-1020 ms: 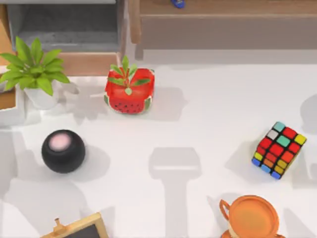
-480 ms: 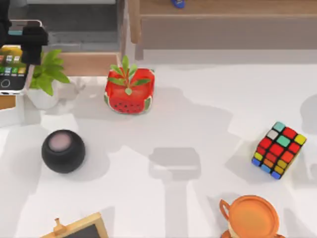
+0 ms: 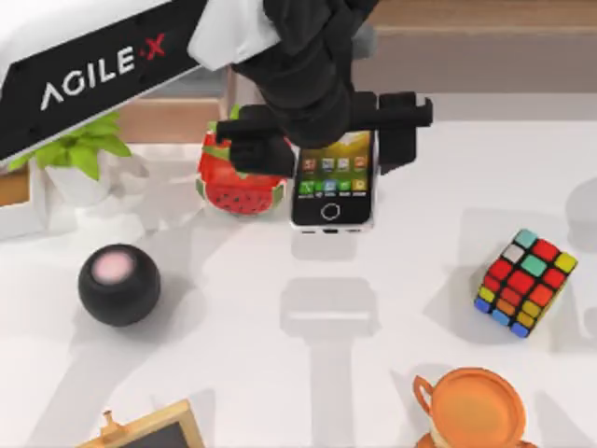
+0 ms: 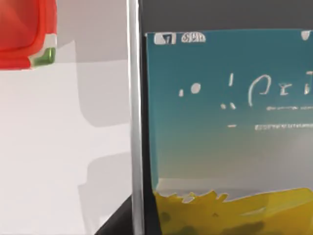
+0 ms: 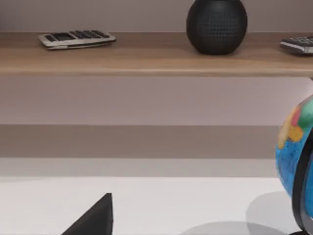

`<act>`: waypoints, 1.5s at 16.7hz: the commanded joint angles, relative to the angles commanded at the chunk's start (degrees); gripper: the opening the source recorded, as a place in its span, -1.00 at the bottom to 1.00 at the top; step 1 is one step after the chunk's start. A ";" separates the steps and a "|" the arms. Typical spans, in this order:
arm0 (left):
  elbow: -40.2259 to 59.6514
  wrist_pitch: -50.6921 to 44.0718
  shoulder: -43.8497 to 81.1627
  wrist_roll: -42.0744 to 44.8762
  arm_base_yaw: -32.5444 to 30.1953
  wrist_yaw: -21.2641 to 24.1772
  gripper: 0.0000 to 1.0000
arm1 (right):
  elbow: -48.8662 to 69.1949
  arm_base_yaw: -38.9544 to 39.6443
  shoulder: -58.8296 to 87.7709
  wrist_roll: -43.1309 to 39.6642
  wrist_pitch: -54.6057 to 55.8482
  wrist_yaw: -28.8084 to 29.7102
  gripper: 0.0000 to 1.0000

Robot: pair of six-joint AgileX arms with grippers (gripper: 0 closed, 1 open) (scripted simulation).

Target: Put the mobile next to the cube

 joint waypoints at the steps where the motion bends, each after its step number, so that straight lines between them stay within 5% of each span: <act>1: 1.39 -0.87 2.58 -3.85 -3.03 -1.44 -1.00 | 0.00 0.00 0.00 0.00 0.00 0.00 1.00; 7: 4.10 -3.47 13.12 -16.93 -12.45 -8.98 -1.00 | 0.00 0.00 0.00 0.00 0.00 0.00 1.00; 25: 2.95 1.40 13.00 -16.22 -11.47 -8.92 -1.00 | 0.00 0.00 0.00 0.00 0.00 0.00 1.00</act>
